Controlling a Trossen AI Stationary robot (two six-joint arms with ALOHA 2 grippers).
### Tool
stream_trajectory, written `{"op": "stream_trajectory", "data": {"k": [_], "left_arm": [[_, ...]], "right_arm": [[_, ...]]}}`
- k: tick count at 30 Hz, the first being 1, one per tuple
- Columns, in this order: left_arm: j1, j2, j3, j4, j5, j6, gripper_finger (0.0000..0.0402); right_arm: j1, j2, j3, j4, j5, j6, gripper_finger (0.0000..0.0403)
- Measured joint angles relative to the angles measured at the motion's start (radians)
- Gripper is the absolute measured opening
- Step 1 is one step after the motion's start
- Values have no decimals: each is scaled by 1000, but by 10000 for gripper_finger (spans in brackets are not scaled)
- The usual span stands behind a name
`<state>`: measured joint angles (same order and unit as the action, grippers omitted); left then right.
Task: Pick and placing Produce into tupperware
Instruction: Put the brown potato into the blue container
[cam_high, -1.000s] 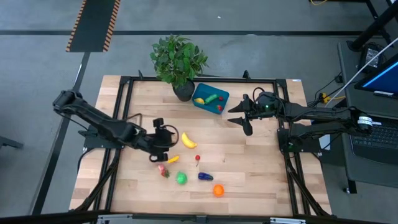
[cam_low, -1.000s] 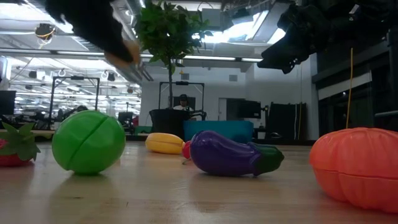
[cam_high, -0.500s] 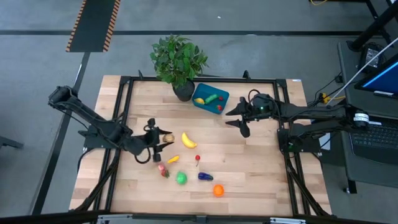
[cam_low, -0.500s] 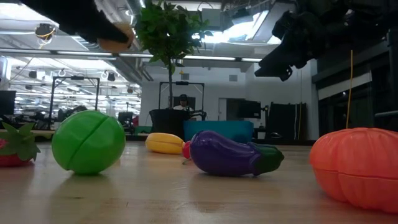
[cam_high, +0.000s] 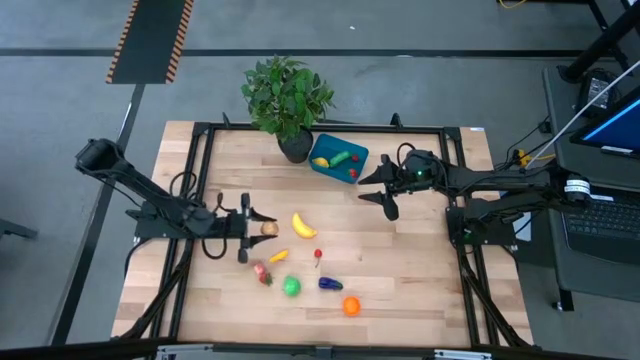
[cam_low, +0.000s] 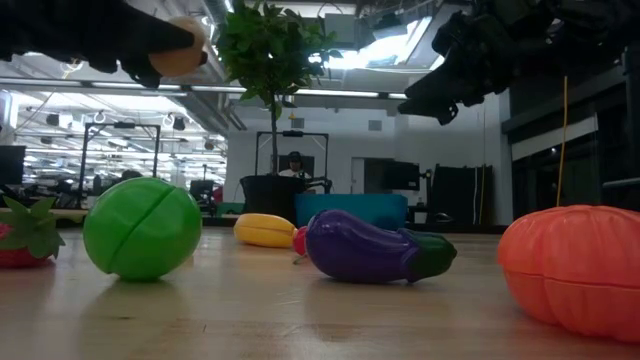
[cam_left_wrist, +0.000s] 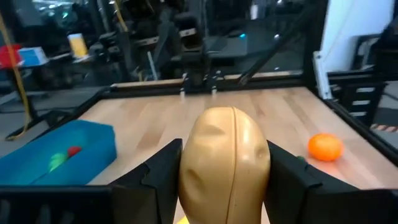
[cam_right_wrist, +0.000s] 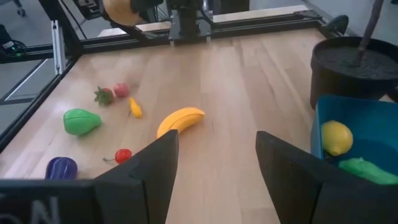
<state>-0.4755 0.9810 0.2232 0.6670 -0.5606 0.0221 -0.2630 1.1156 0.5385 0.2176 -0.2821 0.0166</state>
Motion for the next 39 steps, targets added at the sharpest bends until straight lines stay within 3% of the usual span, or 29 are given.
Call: {"op": "stream_trajectory", "data": {"k": [14, 23, 29, 39], "left_arm": [[-4, 0, -20, 31, 5, -14, 169], [-48, 24, 16, 28, -30, -63, 169], [-51, 183, 121, 16, -50, -50, 169], [-58, 468, 346, 31, -53, -46, 169]], "right_arm": [[-5, -4, 0, 40, 0, -25, 217], [-33, -126, 0, -45, 33, -25, 217], [-34, -235, 0, -156, 145, -22, 217], [-27, -362, 0, -289, 151, -29, 217]]}}
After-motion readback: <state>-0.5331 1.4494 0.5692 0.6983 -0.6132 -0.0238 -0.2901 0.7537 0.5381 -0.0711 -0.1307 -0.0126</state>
